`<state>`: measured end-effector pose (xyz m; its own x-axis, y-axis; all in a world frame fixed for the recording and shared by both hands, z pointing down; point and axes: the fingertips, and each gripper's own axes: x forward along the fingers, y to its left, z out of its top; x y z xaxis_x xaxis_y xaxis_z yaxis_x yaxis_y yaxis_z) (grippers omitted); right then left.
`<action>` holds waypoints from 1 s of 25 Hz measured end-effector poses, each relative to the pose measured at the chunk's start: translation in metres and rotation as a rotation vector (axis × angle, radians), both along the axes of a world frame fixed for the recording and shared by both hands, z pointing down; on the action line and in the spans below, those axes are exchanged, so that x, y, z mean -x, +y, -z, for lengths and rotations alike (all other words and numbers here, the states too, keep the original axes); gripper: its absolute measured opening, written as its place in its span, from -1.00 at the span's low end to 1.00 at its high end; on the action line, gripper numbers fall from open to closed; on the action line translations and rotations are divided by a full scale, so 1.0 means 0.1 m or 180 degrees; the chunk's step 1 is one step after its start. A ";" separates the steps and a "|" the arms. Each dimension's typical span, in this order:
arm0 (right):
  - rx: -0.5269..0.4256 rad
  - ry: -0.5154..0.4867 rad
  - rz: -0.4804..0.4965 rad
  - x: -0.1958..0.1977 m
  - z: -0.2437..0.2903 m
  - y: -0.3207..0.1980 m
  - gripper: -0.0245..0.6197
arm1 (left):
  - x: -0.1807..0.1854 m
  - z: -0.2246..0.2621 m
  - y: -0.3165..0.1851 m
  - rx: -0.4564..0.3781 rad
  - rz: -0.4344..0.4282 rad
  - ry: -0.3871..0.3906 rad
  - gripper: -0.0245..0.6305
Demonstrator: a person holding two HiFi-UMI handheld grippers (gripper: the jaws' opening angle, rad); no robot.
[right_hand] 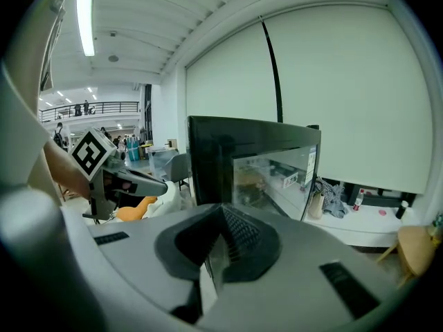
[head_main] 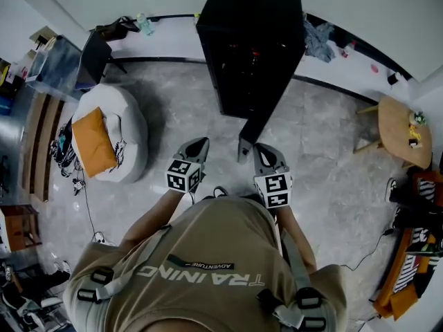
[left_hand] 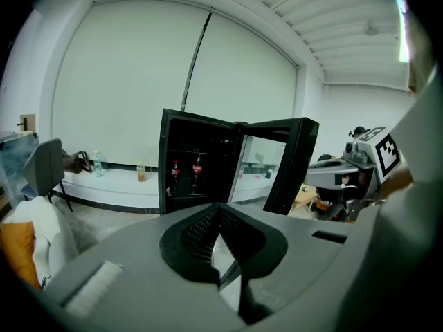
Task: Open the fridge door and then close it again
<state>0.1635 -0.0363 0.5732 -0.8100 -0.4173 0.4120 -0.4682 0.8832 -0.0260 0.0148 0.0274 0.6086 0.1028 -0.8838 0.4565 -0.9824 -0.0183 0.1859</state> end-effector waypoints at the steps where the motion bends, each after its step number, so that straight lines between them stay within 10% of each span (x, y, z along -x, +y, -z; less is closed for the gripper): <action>1: -0.0008 0.0002 -0.0018 0.03 0.00 0.00 -0.94 | 0.03 0.00 0.01 -0.0003 -0.0014 -0.0002 -0.93; 25: -0.0006 -0.0047 0.0146 0.67 0.00 -0.13 -0.93 | 0.75 0.14 -0.06 -0.0110 0.0254 0.0005 -0.93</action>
<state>0.0970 -0.0498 0.5737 -0.8344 -0.3802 0.3991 -0.4267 0.9039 -0.0309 -0.0605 0.0211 0.5949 0.0322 -0.9044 0.4255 -0.9807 0.0535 0.1880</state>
